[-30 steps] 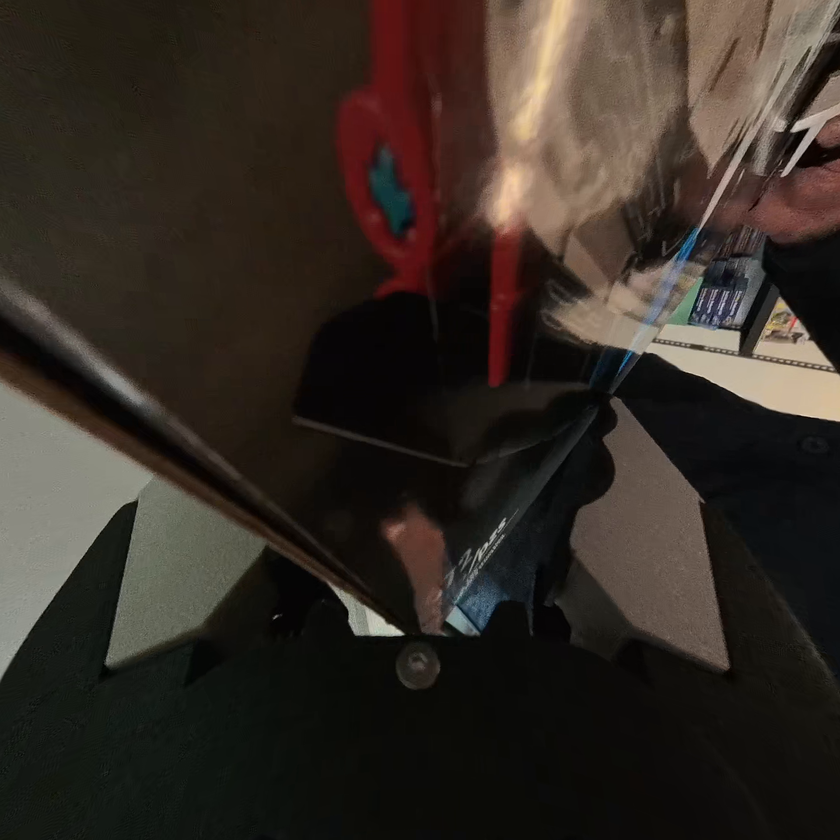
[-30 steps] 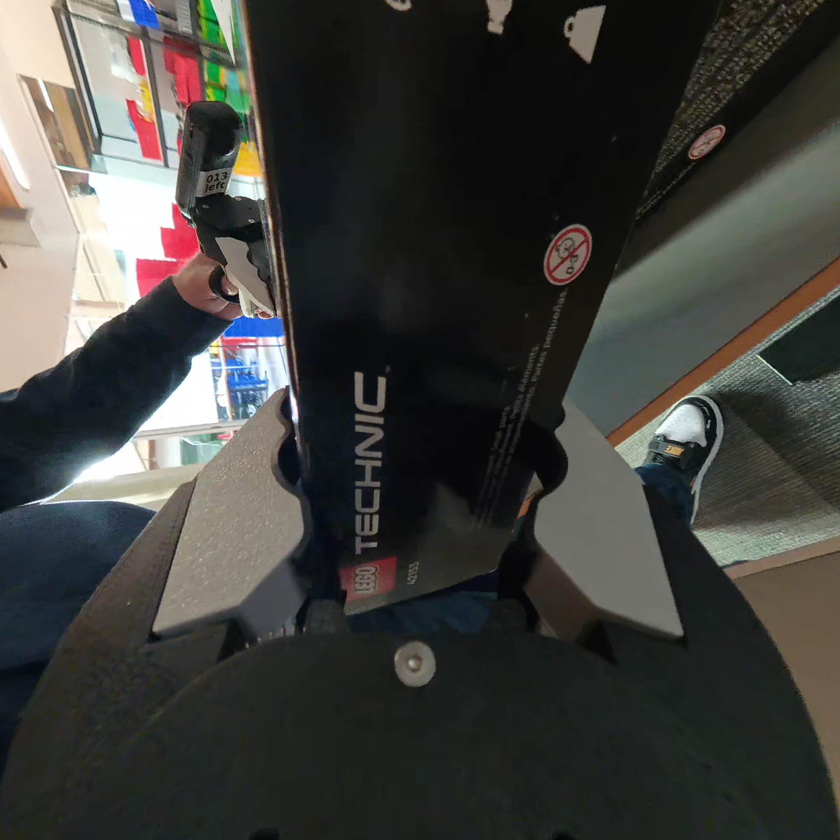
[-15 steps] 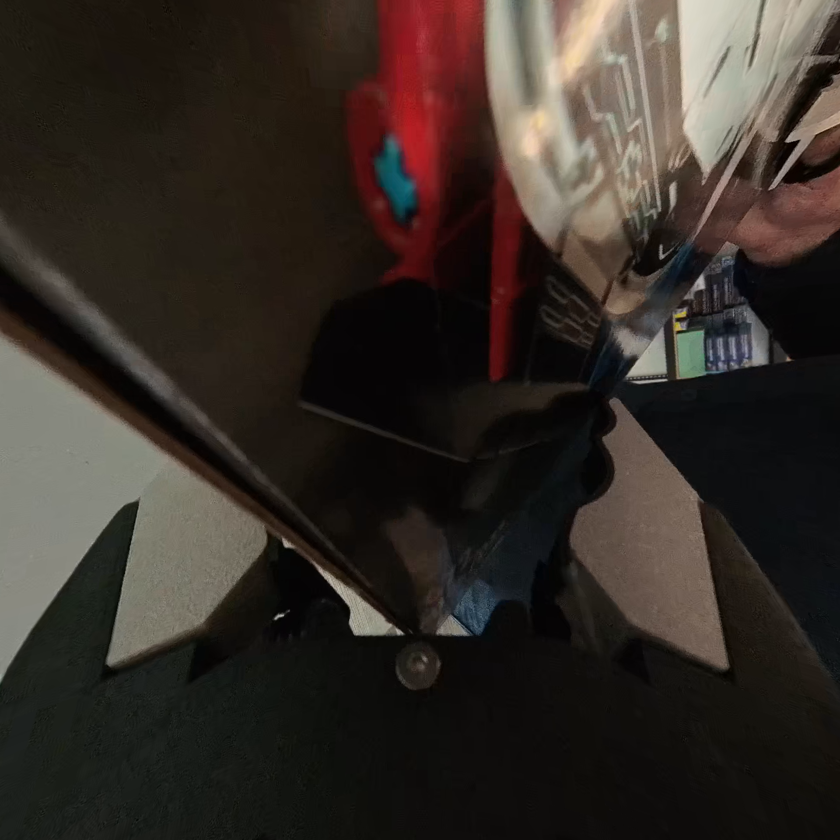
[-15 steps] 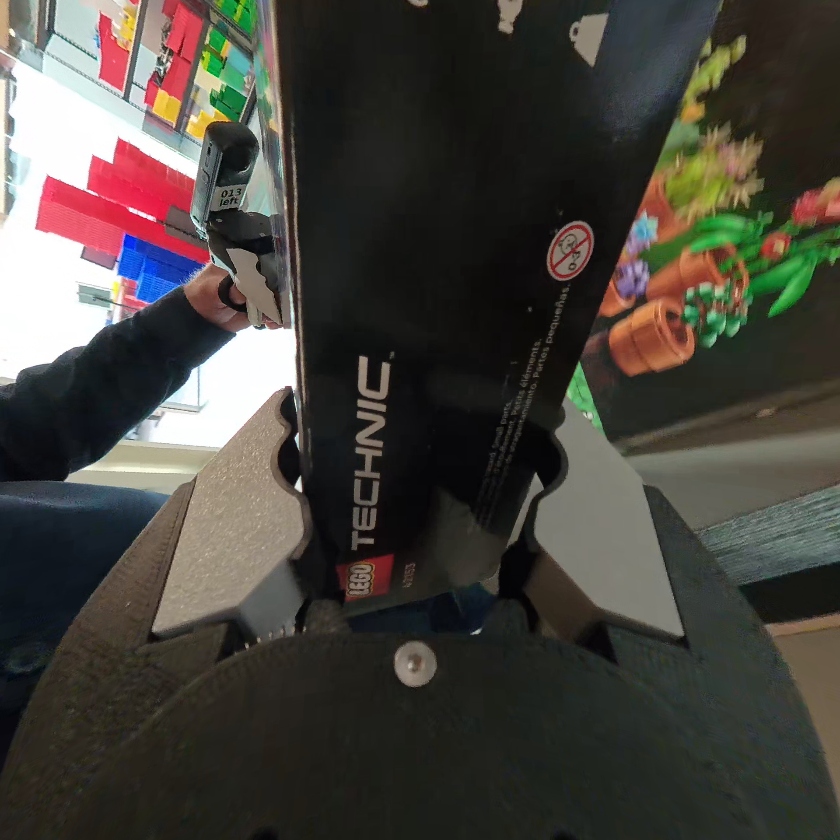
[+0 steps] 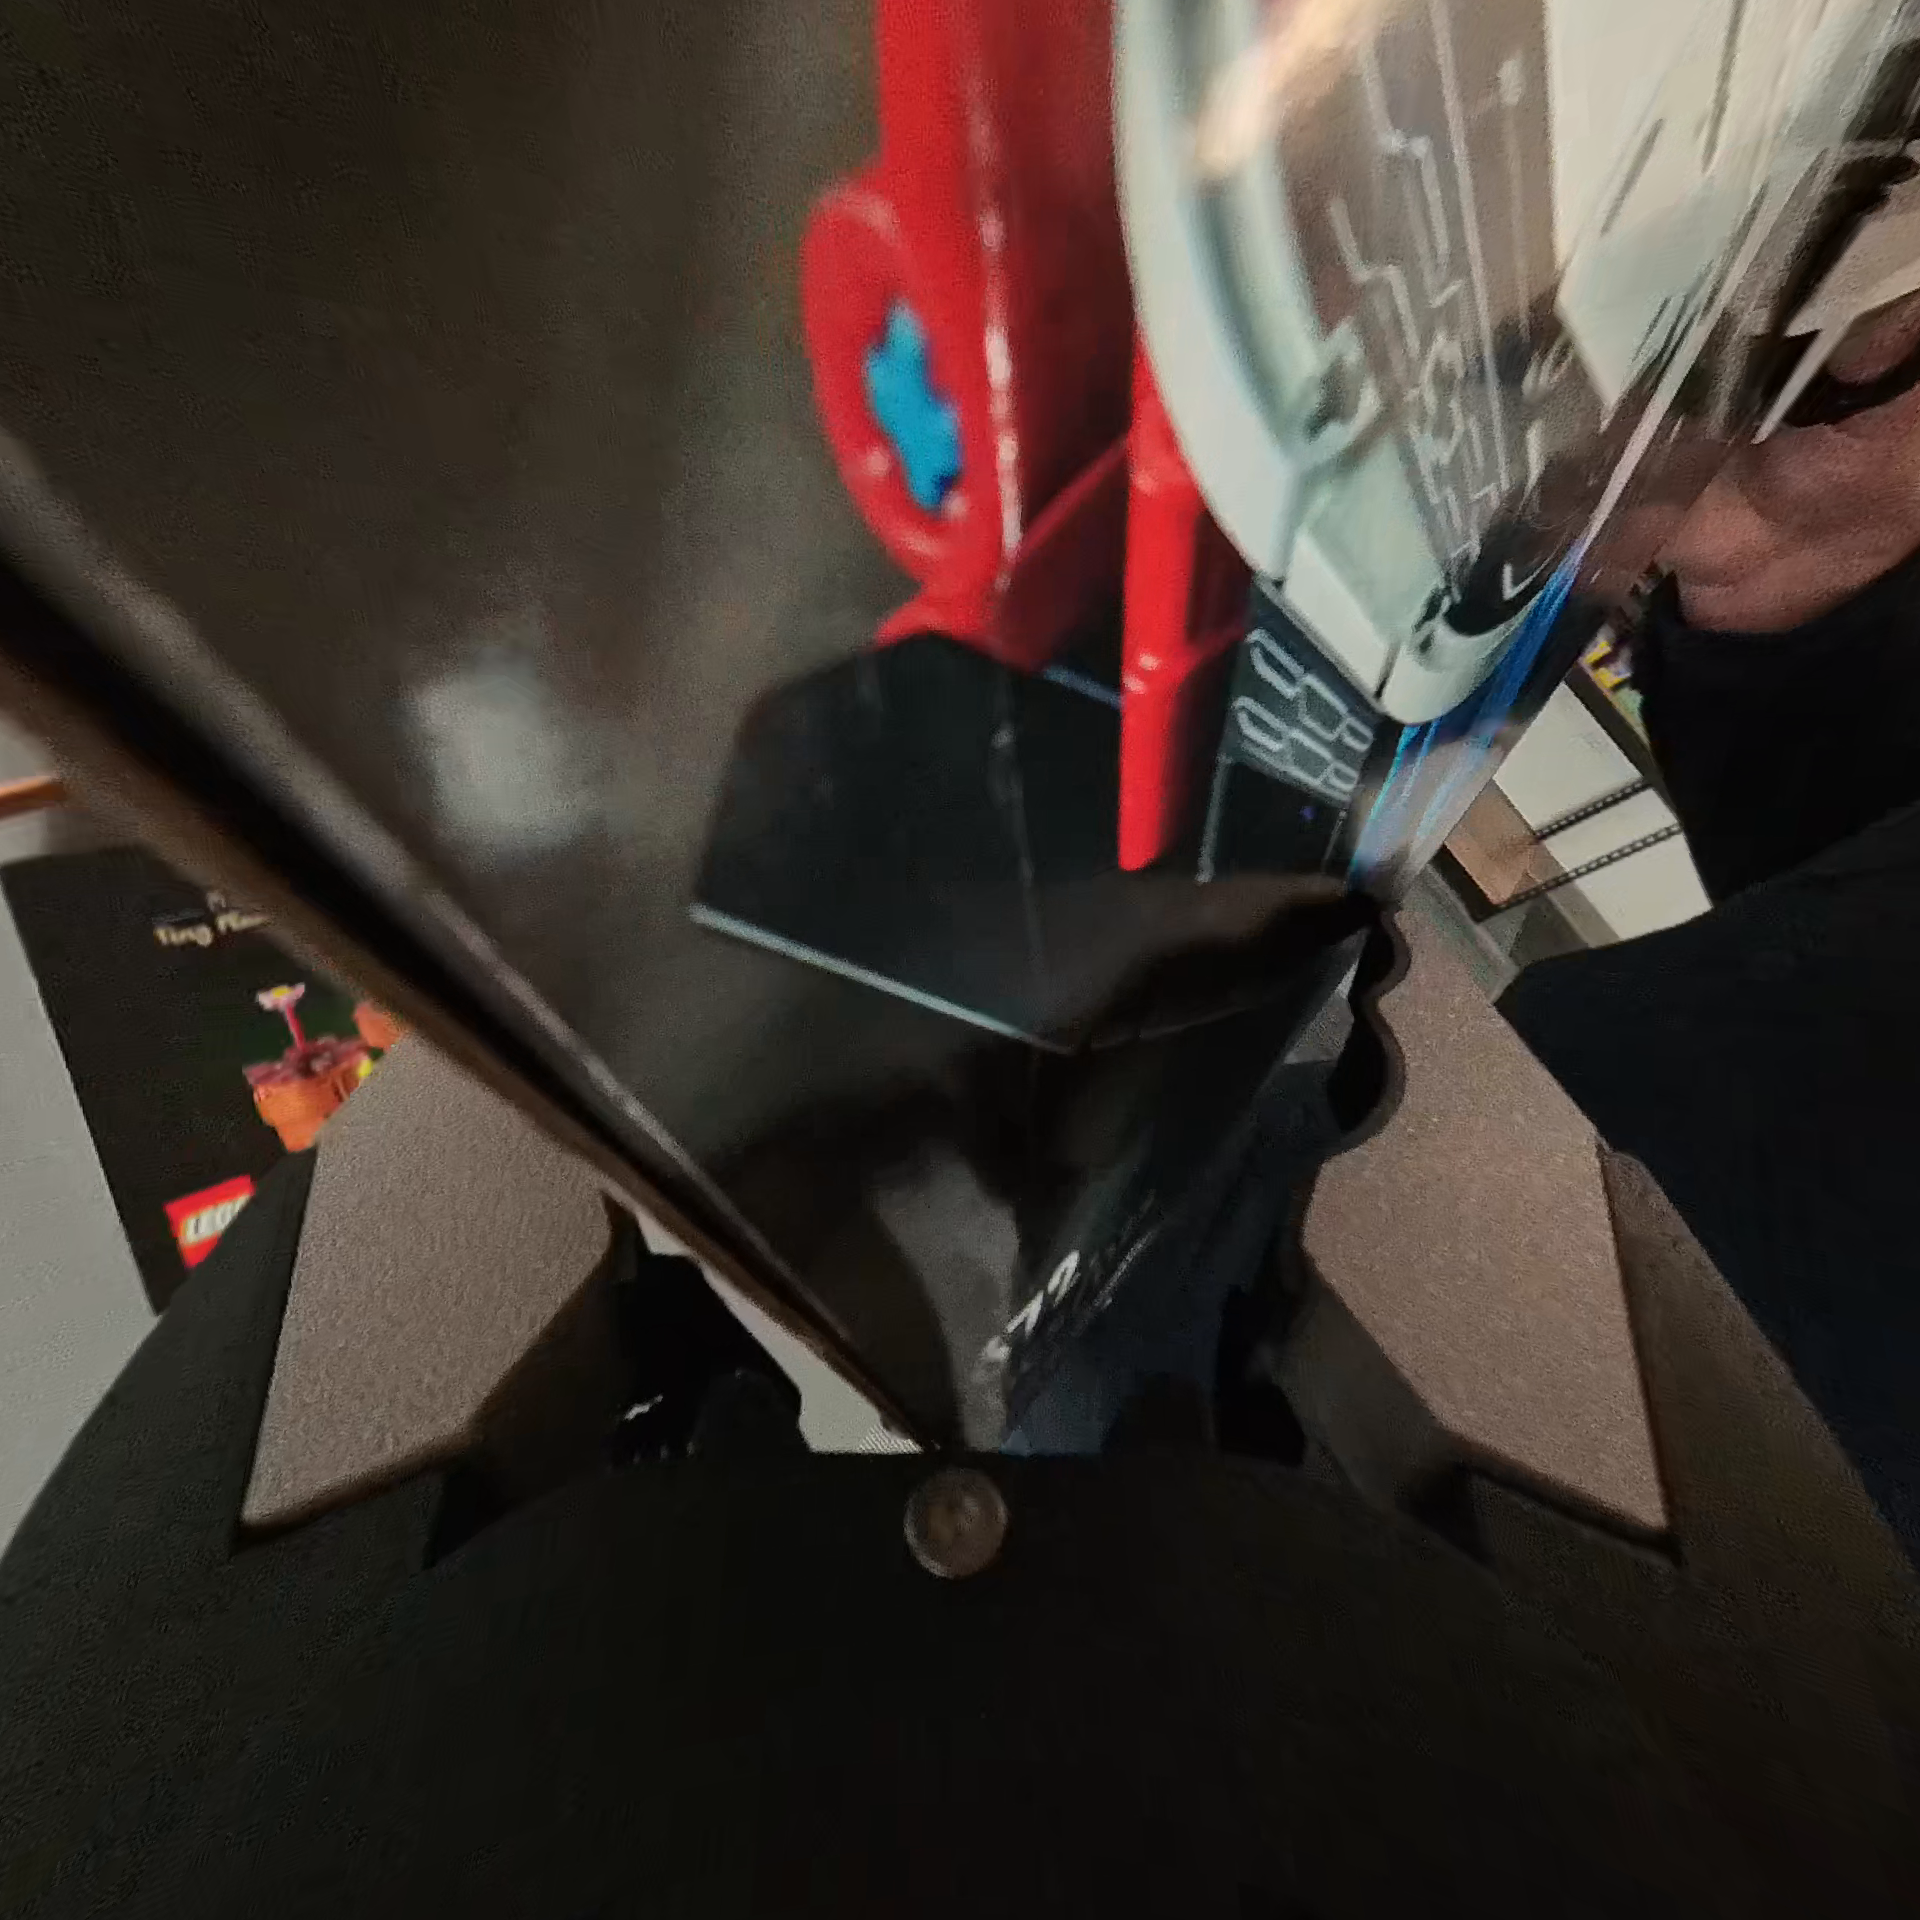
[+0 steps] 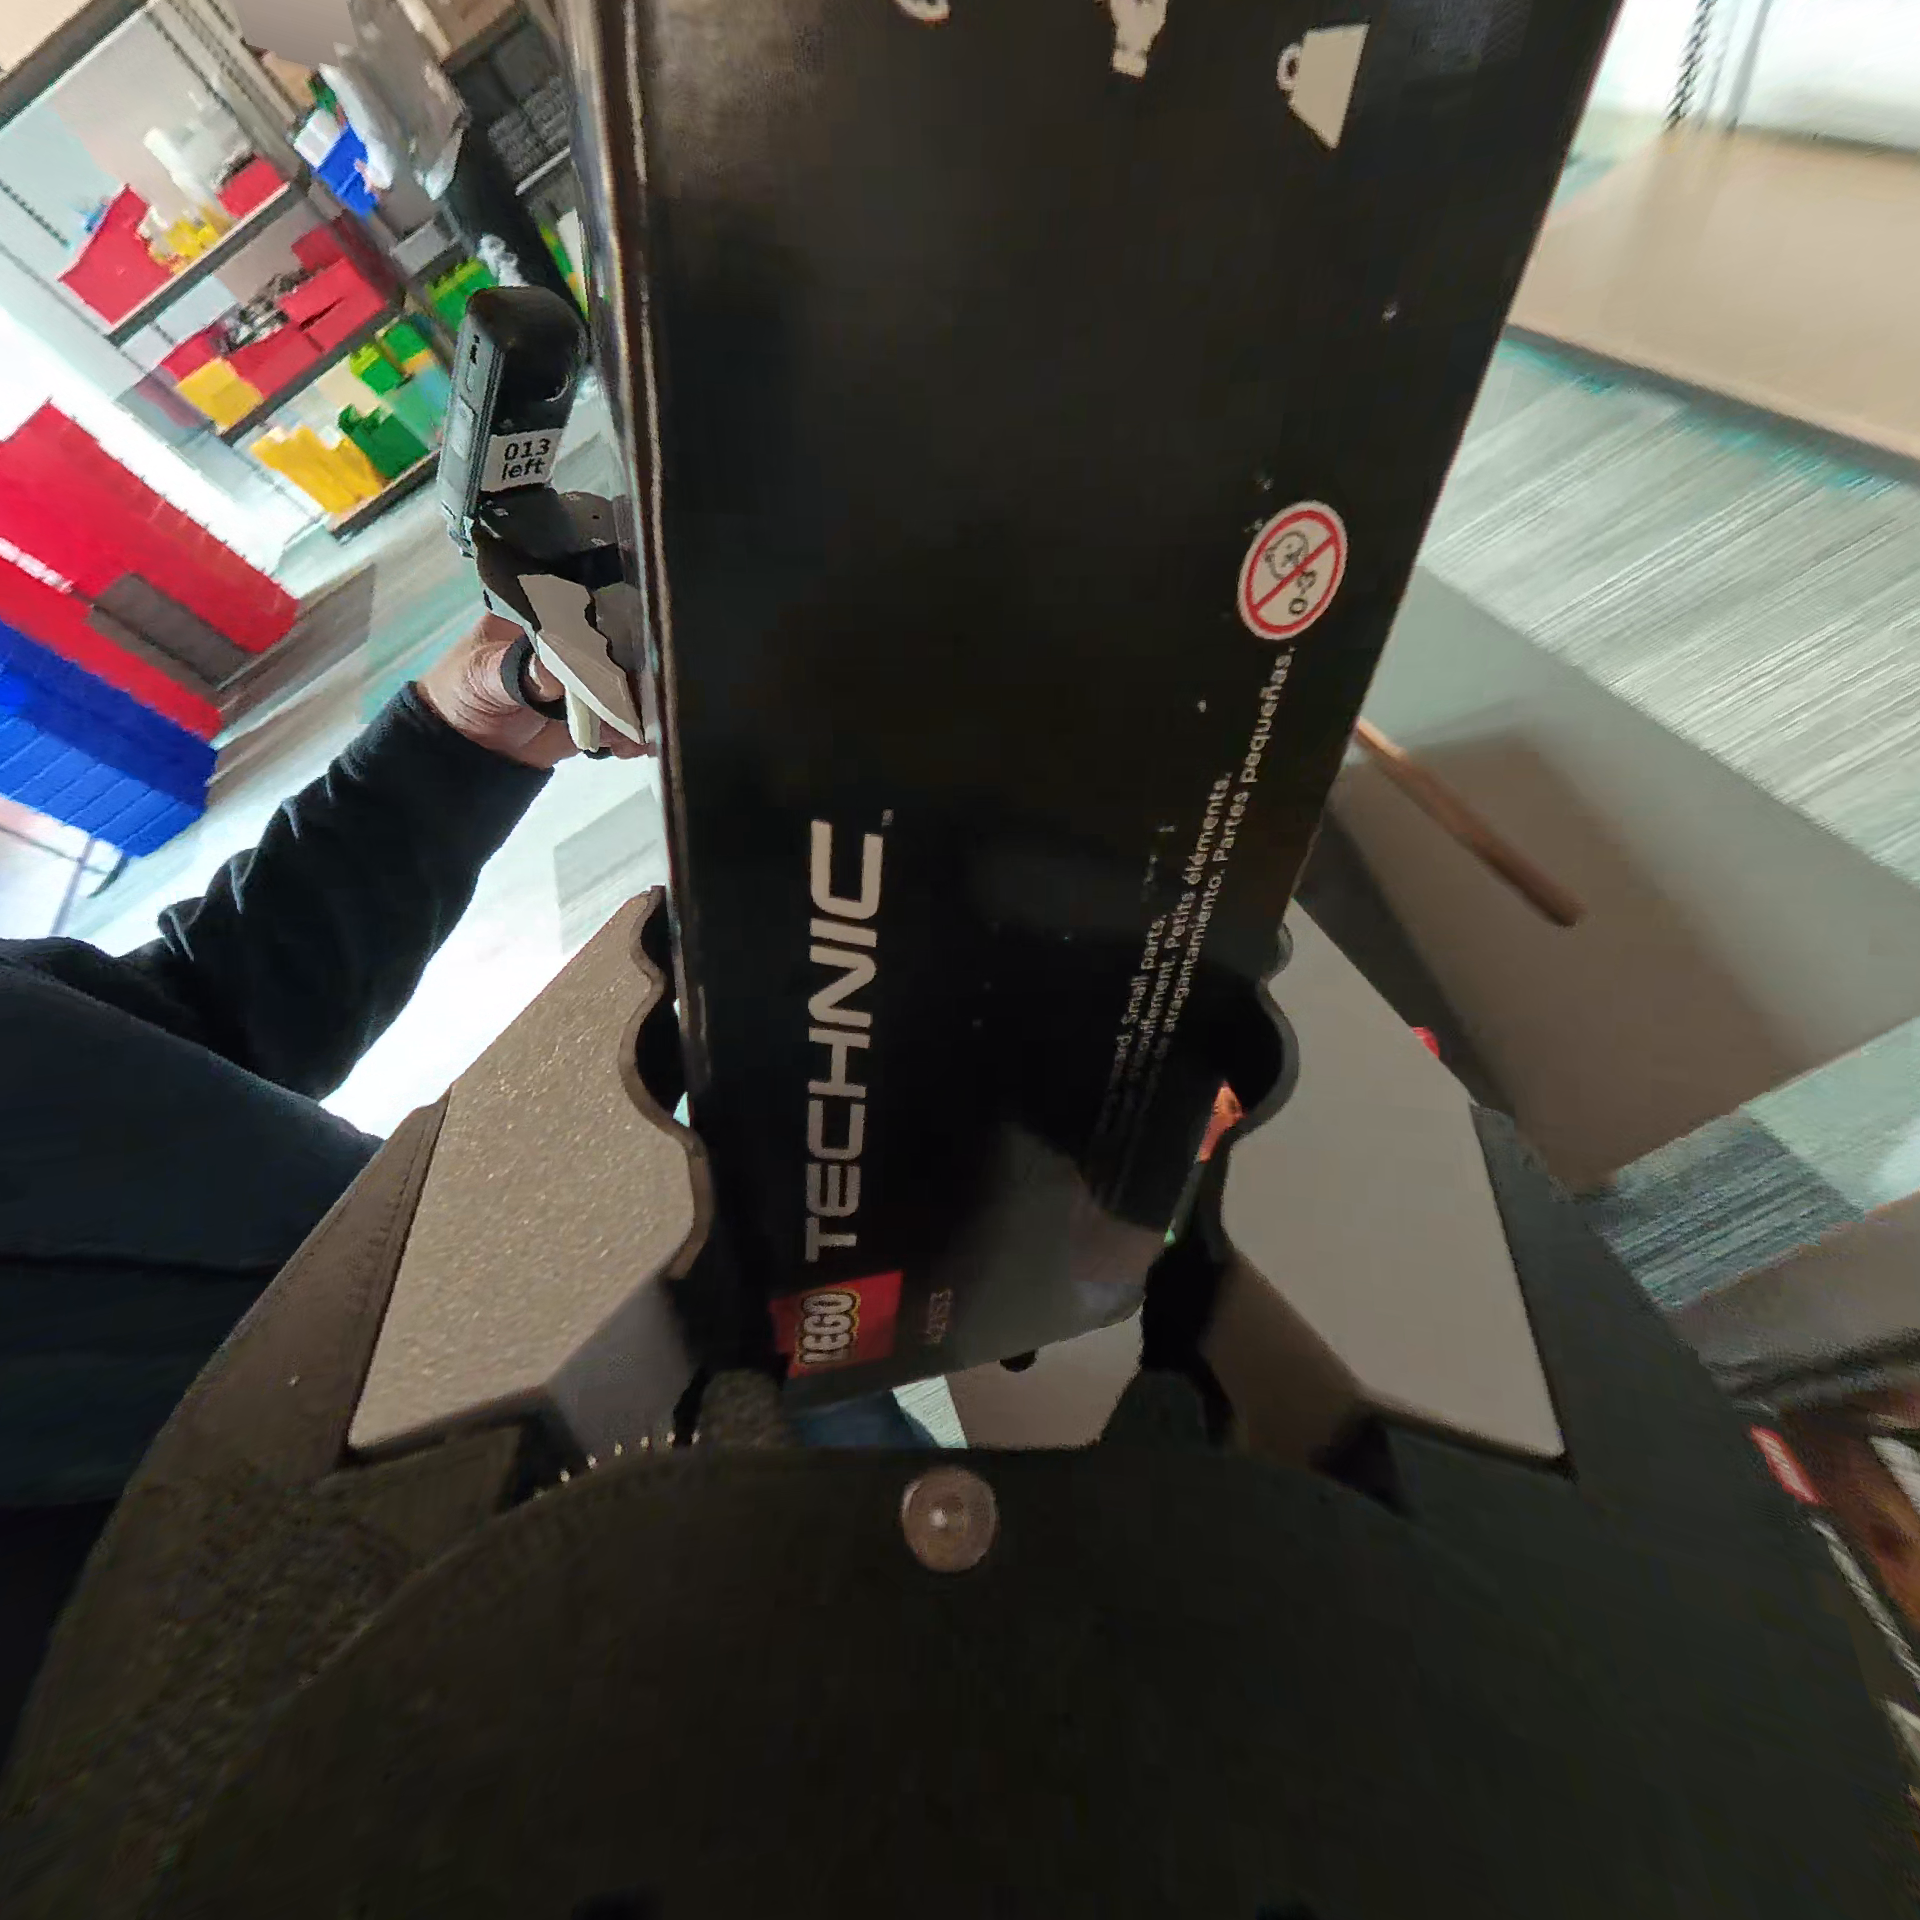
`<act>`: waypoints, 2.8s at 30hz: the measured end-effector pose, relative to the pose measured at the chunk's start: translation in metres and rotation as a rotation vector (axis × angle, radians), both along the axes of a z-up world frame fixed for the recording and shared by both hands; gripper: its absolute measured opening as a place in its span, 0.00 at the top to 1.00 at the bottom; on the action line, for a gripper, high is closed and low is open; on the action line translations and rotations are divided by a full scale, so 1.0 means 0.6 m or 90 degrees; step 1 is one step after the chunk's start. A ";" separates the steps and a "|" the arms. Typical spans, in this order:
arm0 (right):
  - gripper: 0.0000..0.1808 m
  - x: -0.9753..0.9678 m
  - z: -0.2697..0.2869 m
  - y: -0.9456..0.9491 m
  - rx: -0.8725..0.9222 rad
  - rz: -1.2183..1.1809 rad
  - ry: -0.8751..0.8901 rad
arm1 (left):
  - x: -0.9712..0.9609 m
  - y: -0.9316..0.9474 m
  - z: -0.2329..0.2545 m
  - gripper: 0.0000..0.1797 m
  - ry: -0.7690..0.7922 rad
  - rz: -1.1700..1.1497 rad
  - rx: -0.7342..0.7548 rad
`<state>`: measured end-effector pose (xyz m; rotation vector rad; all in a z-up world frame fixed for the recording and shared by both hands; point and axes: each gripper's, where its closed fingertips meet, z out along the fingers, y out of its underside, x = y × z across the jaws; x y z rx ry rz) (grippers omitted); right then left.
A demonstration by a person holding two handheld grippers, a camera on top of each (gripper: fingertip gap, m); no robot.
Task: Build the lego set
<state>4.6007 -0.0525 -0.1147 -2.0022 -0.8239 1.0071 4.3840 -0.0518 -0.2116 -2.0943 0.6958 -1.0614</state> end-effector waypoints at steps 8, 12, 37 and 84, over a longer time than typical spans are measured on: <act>0.41 0.200 0.141 0.006 0.065 -0.139 0.026 | 0.203 0.102 0.173 0.21 0.007 -0.130 0.074; 0.41 0.309 0.188 0.004 0.079 -0.203 0.042 | 0.321 0.140 0.239 0.21 0.008 -0.188 0.086; 0.33 0.710 0.128 0.066 -0.108 -0.299 0.041 | 0.707 0.197 0.229 0.22 0.109 -0.300 -0.093; 0.29 0.777 0.057 0.078 -0.313 -0.161 -0.122 | 0.648 0.170 0.203 0.41 0.175 -0.404 -0.041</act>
